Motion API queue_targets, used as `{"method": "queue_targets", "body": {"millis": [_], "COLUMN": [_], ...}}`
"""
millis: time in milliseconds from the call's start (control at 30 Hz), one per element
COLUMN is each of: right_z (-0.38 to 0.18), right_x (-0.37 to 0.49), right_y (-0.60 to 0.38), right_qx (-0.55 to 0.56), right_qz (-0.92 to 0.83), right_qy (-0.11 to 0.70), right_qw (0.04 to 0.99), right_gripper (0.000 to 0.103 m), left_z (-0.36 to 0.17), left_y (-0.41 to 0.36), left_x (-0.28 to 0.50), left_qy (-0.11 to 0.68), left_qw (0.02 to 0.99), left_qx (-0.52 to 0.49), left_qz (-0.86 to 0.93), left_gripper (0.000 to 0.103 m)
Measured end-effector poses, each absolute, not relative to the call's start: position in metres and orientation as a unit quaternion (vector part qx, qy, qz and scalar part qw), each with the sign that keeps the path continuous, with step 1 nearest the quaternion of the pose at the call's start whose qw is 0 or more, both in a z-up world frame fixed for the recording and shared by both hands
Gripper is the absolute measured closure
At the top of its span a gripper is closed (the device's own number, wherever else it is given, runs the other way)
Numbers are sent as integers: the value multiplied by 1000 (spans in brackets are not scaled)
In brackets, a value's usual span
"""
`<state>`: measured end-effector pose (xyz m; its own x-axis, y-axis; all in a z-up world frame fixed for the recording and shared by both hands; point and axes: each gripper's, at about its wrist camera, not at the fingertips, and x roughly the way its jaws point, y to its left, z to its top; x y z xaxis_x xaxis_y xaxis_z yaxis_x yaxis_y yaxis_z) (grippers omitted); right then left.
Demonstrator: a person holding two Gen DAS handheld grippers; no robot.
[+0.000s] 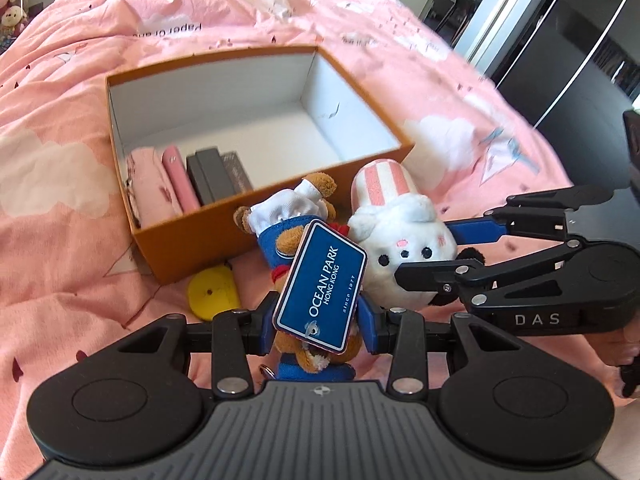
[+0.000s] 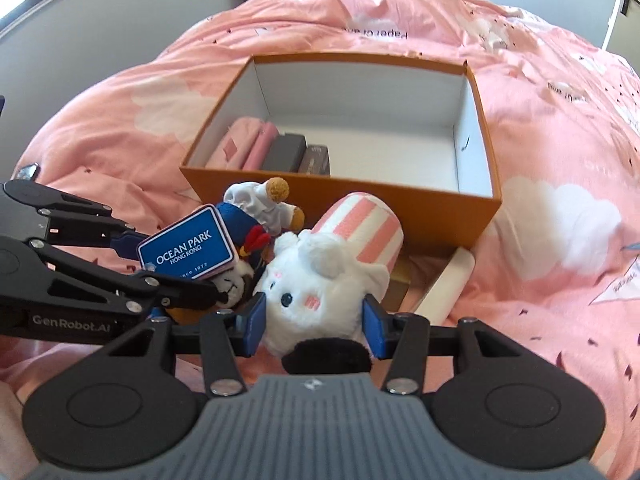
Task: Organize objects
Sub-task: 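Carry the bear plush with the left tool while the right tool carries the bunny plush into the box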
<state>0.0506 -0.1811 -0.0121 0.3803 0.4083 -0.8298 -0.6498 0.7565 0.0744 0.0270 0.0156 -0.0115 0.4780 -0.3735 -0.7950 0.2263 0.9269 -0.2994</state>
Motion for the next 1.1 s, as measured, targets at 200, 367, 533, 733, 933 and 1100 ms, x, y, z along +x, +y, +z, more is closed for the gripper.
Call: {"method": "queue_targets", "body": {"millis": [200, 367, 533, 733, 933, 1100], "right_z": [17, 39, 58, 71, 69, 51], "right_x": [57, 68, 83, 112, 153, 184], "right_y": [-191, -189, -181, -170, -164, -159], "right_qx": [-132, -142, -151, -162, -167, -180], "right_qz": [344, 364, 377, 382, 382, 377], "right_qy": [425, 395, 368, 345, 363, 399], "right_qw": [827, 831, 837, 842, 833, 816], "right_gripper": [51, 52, 52, 52, 52, 52], "left_z": [10, 29, 45, 52, 39, 19], "left_y": [22, 28, 33, 40, 38, 30], "left_x": [32, 44, 61, 93, 124, 145], "left_qy": [458, 435, 415, 404, 413, 429], "left_qw": [863, 873, 883, 887, 883, 877], "left_qx": [-102, -112, -109, -131, -156, -163], "left_qz": [-189, -192, -189, -181, -159, -140], "left_gripper": [57, 57, 57, 58, 59, 59]}}
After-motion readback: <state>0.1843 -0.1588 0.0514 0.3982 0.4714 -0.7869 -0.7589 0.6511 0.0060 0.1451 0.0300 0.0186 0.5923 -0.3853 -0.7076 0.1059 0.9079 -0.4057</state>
